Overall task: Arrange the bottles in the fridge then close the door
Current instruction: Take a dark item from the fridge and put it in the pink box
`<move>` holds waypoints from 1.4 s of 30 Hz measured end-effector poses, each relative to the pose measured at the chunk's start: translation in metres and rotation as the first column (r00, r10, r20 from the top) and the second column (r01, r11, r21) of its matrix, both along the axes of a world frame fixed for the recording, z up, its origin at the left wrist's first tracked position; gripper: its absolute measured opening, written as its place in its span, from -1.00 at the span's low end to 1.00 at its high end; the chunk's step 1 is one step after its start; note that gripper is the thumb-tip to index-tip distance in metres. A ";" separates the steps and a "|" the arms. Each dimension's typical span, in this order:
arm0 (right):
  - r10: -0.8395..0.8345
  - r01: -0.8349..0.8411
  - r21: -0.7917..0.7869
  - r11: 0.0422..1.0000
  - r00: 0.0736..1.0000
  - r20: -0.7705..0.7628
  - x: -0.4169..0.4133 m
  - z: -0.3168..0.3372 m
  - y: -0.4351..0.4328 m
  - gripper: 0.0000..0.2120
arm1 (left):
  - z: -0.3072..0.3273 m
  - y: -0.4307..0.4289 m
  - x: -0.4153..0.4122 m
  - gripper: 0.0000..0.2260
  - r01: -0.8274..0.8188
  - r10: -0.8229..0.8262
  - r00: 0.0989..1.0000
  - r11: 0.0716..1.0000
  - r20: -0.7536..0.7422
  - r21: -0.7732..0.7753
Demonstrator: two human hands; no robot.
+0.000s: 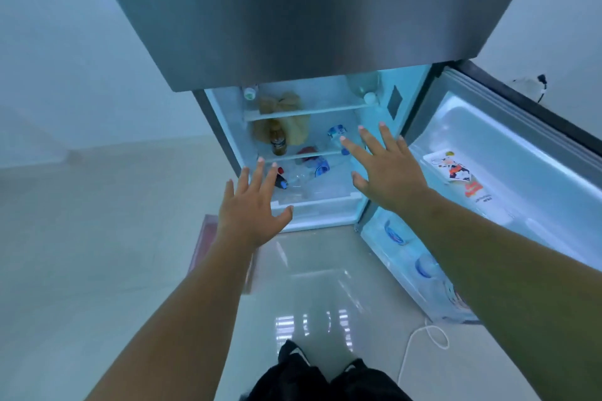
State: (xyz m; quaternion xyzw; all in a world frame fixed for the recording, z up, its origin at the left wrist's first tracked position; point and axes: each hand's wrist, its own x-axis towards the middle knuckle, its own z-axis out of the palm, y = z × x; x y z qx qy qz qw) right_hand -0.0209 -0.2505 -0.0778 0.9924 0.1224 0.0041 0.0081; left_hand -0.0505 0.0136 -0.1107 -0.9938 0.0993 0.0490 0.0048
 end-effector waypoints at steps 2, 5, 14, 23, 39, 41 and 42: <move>-0.019 0.020 0.009 1.000 0.997 -0.070 0.008 -0.012 0.014 -0.35 | -0.009 0.019 0.006 -0.21 -0.012 0.012 1.000 1.000 -0.004 0.004; -0.061 0.063 0.013 0.998 0.989 -0.137 0.019 -0.034 0.026 -0.34 | -0.024 0.032 0.024 -0.20 0.006 -0.006 0.999 1.000 -0.039 -0.007; -0.147 0.175 0.079 0.981 0.950 -0.274 0.069 -0.115 0.031 -0.32 | -0.088 0.018 0.086 -0.15 0.132 -0.126 0.976 0.991 -0.176 0.023; -0.109 0.144 0.098 0.985 0.948 -0.297 0.118 -0.241 0.020 -0.31 | -0.195 0.001 0.157 -0.17 0.218 -0.176 0.957 0.961 -0.231 0.171; 0.001 0.020 0.066 0.998 0.950 -0.313 0.203 -0.482 0.048 -0.24 | -0.427 0.021 0.276 -0.42 0.156 -0.133 0.987 0.918 -0.089 0.365; 0.014 0.010 0.073 0.997 0.944 -0.330 0.207 -0.505 0.052 -0.22 | -0.445 0.022 0.285 -0.44 0.164 -0.151 0.986 0.937 -0.064 0.310; 0.016 0.010 0.073 0.997 0.940 -0.341 0.208 -0.513 0.052 -0.21 | -0.451 0.021 0.290 -0.43 0.160 -0.146 0.987 0.946 -0.070 0.283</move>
